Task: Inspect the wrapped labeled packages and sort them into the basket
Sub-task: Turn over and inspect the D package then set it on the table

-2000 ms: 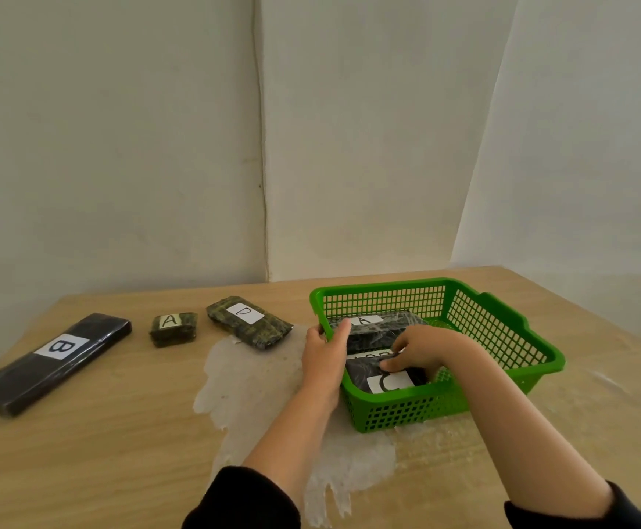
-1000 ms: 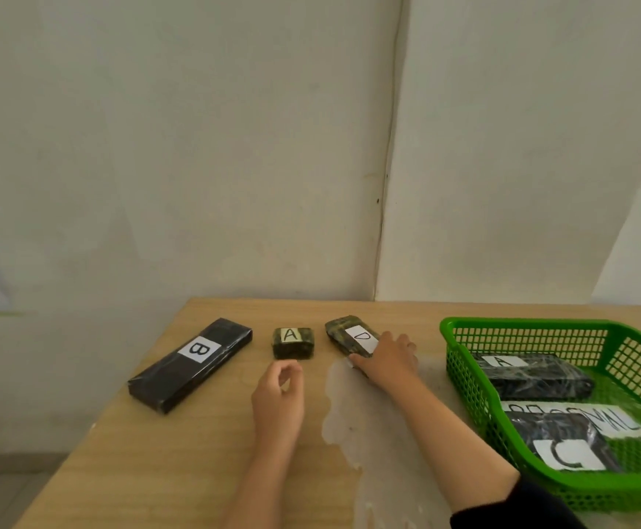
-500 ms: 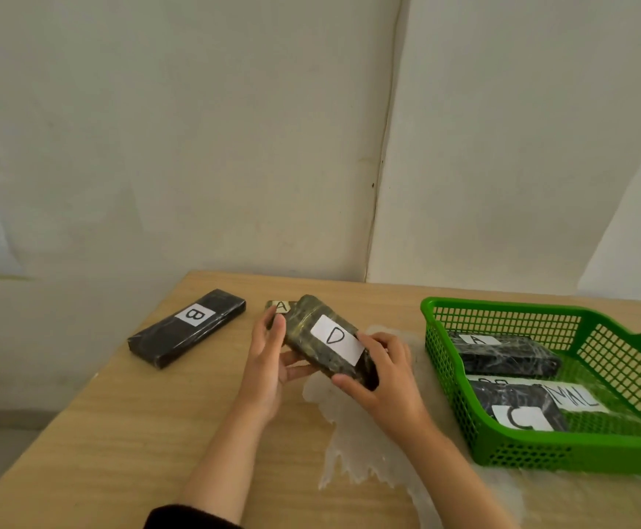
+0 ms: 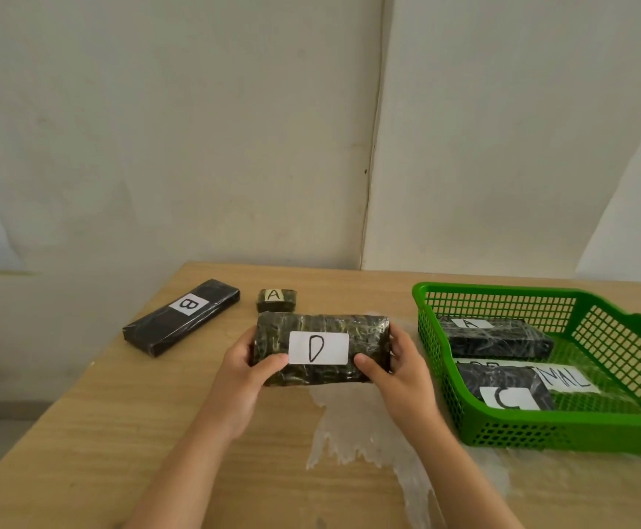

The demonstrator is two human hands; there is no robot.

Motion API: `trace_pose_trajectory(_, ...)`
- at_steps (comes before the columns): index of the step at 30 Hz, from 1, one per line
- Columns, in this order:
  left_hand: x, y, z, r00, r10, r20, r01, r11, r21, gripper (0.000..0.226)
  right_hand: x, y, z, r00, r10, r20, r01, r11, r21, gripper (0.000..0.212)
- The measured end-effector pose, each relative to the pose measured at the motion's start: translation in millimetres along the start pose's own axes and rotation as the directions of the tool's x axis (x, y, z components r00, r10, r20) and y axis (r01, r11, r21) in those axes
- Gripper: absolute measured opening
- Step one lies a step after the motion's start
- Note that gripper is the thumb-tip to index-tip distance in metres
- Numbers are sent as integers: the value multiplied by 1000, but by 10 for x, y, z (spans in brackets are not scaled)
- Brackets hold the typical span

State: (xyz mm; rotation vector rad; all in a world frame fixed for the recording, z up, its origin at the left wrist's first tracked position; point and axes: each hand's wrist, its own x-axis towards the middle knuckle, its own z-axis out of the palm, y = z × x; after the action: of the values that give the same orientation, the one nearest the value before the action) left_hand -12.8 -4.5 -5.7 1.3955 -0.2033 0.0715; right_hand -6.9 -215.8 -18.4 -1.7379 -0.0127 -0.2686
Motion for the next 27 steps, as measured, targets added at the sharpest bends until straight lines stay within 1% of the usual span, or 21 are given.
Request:
trace_pose_trajectory(2, -4, -13, 9, 999, 8, -44, -2, 991, 135, 41, 8, -6, -5, 1000, 18, 4, -18, 999, 36, 58)
trace_pose_trajectory(4, 7, -38, 50, 989, 49, -142, -10, 965, 264, 34, 9, -20, -6, 1000, 3, 0, -3, 1000, 11, 60)
trace_pose_trajectory(5, 12, -47, 66, 981, 79, -179, -22, 954, 298, 32, 4, -24, -9, 1000, -8, 3, 8, 1000, -4, 59)
trace_pose_trajectory(7, 14, -63, 79, 972, 117, -203, -48, 948, 315, 31, -14, -36, -8, 999, -28, 23, 28, 1000, -9, 56)
trace_pose_trajectory(10, 11, -50, 69, 968, 146, -205, -82, 954, 289, 28, -45, -64, -11, 997, -25, 80, 17, 994, 105, 43)
trace_pose_trajectory(12, 5, -38, 69, 963, 181, -198, -110, 940, 324, 28, -51, -83, -27, 995, -31, 97, 17, 989, 145, 30)
trace_pose_trajectory(14, 9, -54, 43, 952, 227, -205, -128, 903, 409, 32, -30, -77, -49, 994, -46, 95, 35, 993, 113, 23)
trace_pose_trajectory(16, 22, -73, 3, 950, 233, -208, -116, 882, 457, 44, -7, -67, -67, 993, -65, 98, 56, 995, 83, 24)
trace_pose_trajectory(18, 35, -98, -1, 967, 133, -217, -30, 906, 422, 55, -3, -62, -71, 989, -107, 106, 103, 994, 42, 28)
trace_pose_trajectory(21, 31, -108, 70, 958, -29, -285, 93, 973, 212, 51, -32, -60, -51, 972, -198, 128, 204, 978, -34, 35)
trace_pose_trajectory(22, 33, -106, 95, 953, -47, -300, 100, 981, 164, 46, -38, -60, -42, 966, -217, 139, 225, 973, -47, 37)
trace_pose_trajectory(24, 43, -101, 114, 945, -36, -325, 76, 991, 111, 39, -57, -74, -30, 959, -240, 150, 249, 968, -41, 37)
trace_pose_trajectory(25, 42, -94, 116, 945, -15, -326, 43, 996, 80, 39, -71, -74, -28, 954, -254, 160, 262, 964, -32, 34)
trace_pose_trajectory(26, 36, -95, 114, 945, 22, -327, -3, 998, 59, 40, -97, -83, -21, 948, -259, 186, 267, 964, -15, 28)
trace_pose_trajectory(27, 24, -95, 121, 941, 74, -331, -57, 996, 61, 42, -125, -90, -4, 943, -249, 220, 255, 967, -1, 29)
